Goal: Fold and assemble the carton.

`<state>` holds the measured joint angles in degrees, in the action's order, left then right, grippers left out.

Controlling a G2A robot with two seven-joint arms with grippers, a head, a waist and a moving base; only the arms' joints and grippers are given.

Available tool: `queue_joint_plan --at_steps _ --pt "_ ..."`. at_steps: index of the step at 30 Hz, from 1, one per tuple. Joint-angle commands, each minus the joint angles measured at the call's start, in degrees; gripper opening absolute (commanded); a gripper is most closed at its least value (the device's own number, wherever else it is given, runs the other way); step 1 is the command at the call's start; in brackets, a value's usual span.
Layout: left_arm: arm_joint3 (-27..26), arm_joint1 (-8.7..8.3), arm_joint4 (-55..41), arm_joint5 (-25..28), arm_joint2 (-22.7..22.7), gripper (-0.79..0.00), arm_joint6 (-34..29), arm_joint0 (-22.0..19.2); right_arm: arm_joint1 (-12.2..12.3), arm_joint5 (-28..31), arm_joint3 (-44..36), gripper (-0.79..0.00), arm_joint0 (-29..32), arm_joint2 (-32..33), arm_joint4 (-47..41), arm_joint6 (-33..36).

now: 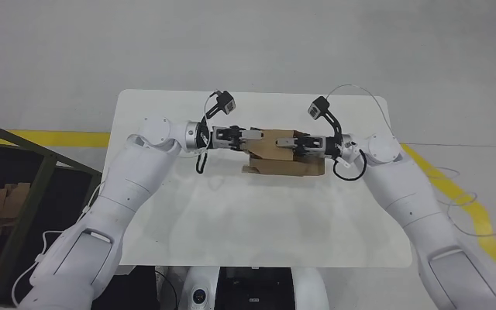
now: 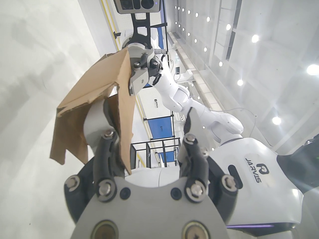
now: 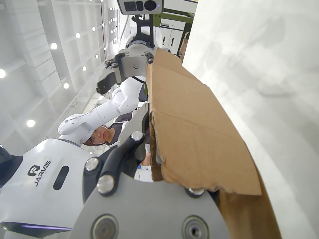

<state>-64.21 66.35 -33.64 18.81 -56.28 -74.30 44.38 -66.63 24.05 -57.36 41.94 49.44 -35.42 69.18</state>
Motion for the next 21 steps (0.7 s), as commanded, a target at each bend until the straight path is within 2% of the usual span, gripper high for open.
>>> queue_joint_plan --at_steps 1,13,21 --pt "-0.47 -0.03 -0.73 0.07 -0.32 0.0 -0.43 0.33 0.03 -0.58 -0.19 -0.785 0.1 0.17 1.03 -0.75" --pt "-5.04 -0.59 -3.32 -1.02 -2.89 0.0 -2.18 2.37 -0.03 -3.02 -2.36 -0.785 0.98 0.8 5.35 -3.44" --pt "-5.98 -0.06 -1.68 -1.68 -1.4 0.0 -0.54 1.71 -0.11 -3.42 -4.66 -0.785 1.75 1.36 6.26 -3.62"
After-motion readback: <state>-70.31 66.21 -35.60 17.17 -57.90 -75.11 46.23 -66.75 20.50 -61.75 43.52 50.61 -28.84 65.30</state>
